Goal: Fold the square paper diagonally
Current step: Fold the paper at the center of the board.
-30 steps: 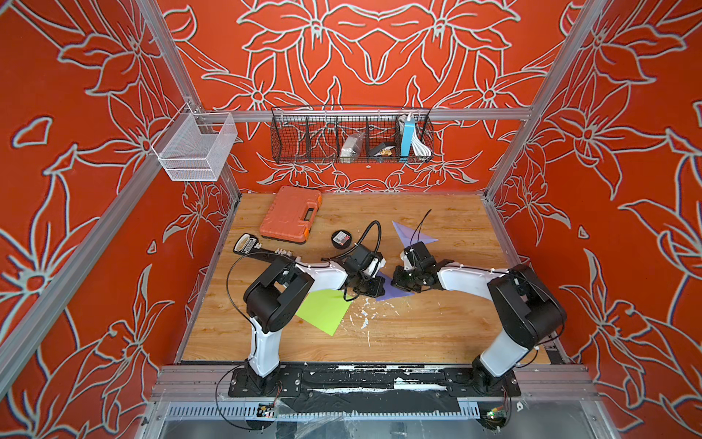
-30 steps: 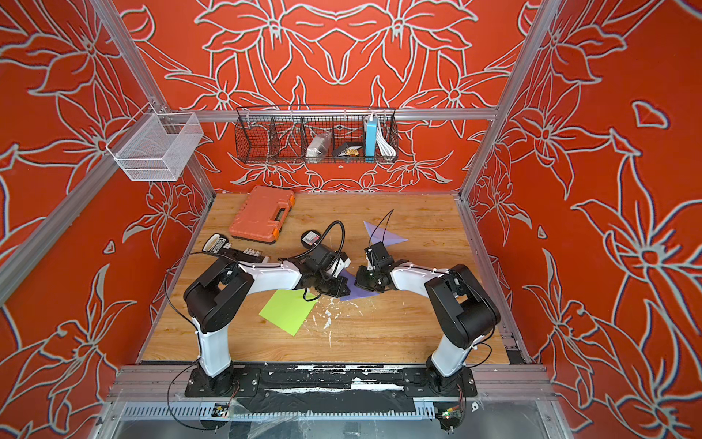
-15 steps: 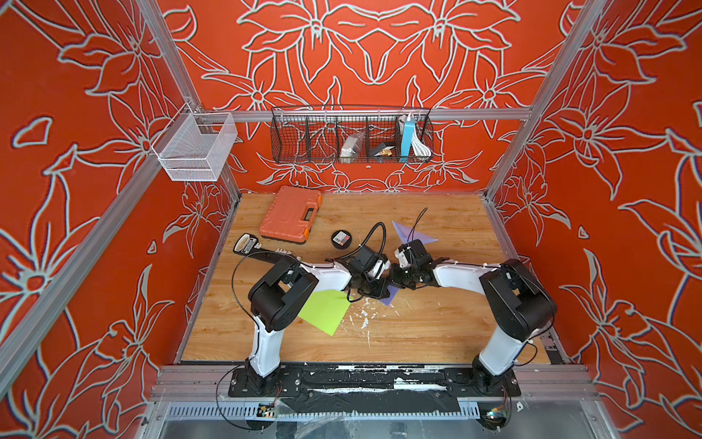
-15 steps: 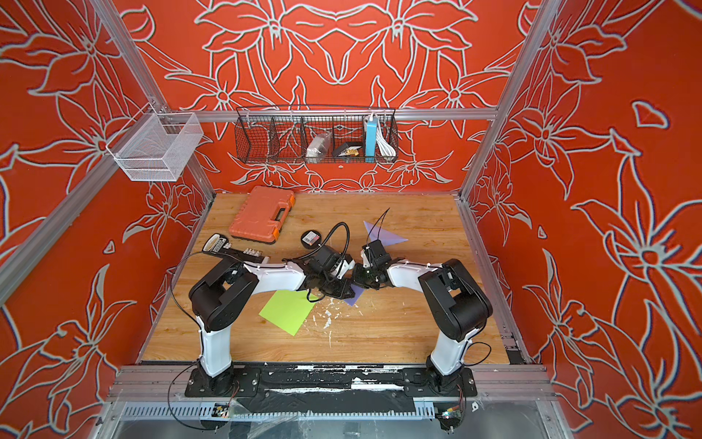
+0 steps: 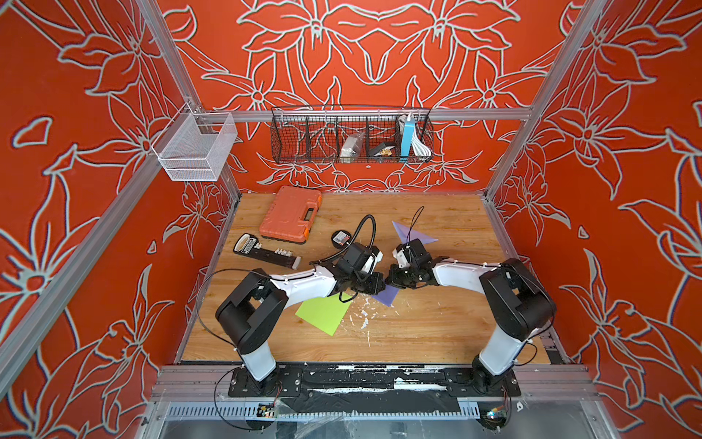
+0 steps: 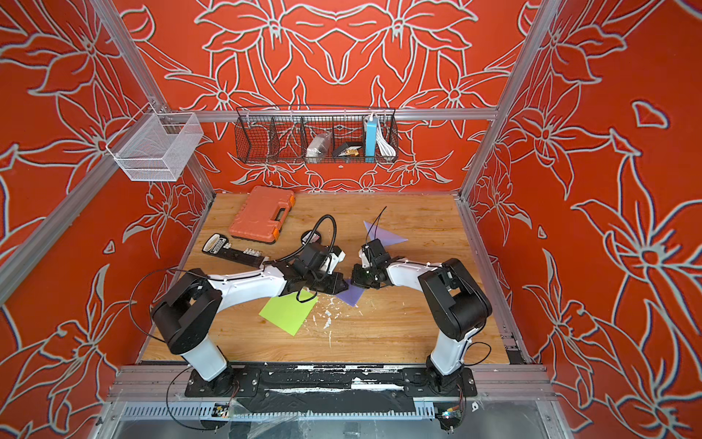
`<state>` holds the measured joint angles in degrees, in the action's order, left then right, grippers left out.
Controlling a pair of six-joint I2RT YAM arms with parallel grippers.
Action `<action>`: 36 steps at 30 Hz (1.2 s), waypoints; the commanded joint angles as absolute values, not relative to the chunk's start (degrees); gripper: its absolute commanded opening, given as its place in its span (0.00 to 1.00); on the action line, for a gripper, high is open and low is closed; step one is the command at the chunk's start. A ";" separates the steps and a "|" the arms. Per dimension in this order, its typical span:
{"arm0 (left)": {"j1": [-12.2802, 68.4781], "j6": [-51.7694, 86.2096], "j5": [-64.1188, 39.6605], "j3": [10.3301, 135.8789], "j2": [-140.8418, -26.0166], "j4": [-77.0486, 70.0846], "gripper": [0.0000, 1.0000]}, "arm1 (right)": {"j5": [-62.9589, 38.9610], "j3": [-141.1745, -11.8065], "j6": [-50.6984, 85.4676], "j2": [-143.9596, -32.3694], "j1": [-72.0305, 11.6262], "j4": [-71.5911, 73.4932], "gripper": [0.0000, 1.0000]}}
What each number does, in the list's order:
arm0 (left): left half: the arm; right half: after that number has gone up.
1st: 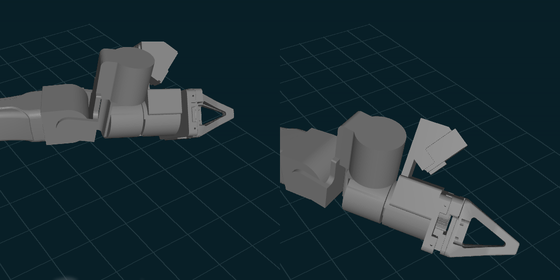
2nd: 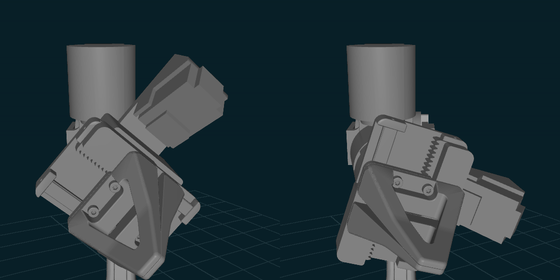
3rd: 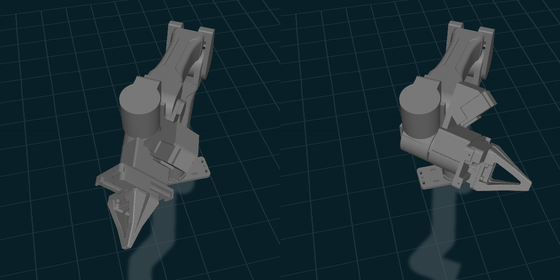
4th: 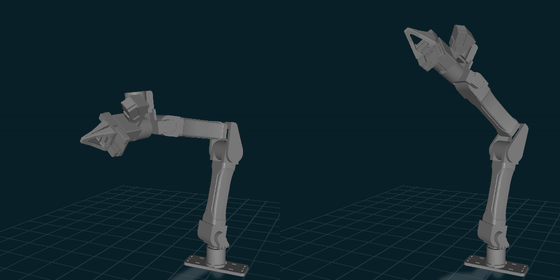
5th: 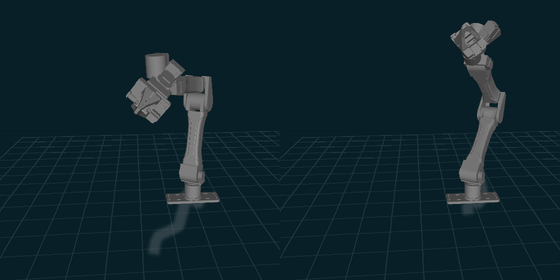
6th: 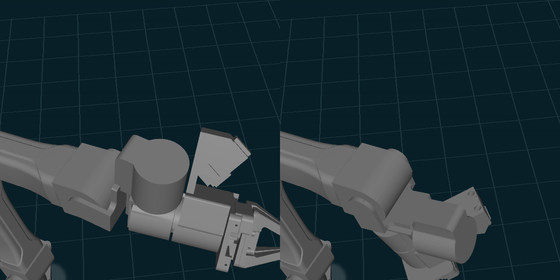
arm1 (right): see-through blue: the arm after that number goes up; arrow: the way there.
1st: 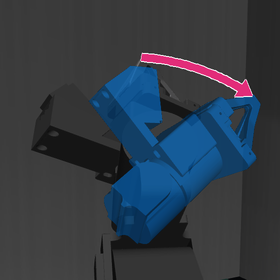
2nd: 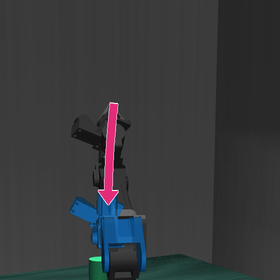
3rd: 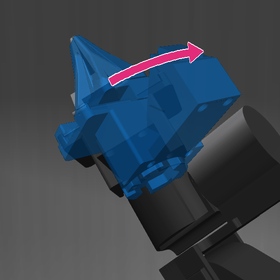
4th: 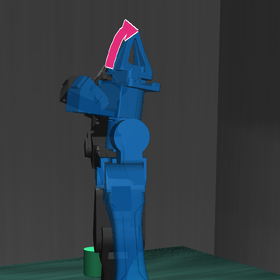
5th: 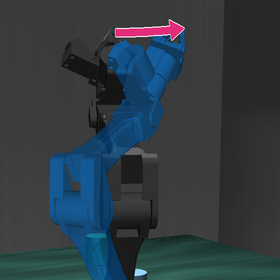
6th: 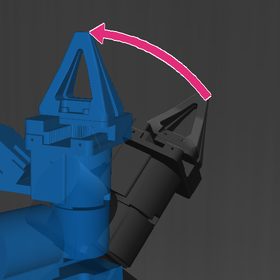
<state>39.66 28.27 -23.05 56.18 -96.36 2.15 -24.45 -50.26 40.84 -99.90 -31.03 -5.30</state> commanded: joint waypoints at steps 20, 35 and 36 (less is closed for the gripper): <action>35.80 25.40 -23.86 63.93 -109.09 10.58 0.00 | -24.89 -49.77 39.02 -100.07 -31.30 -9.54 0.00; 34.80 22.86 -24.31 64.81 -114.77 12.57 0.00 | -25.58 -53.25 36.32 -95.76 -31.70 -13.91 0.00; 34.80 22.90 -24.54 64.82 -114.89 12.49 0.00 | -25.53 -53.47 36.16 -95.60 -31.81 -13.98 0.00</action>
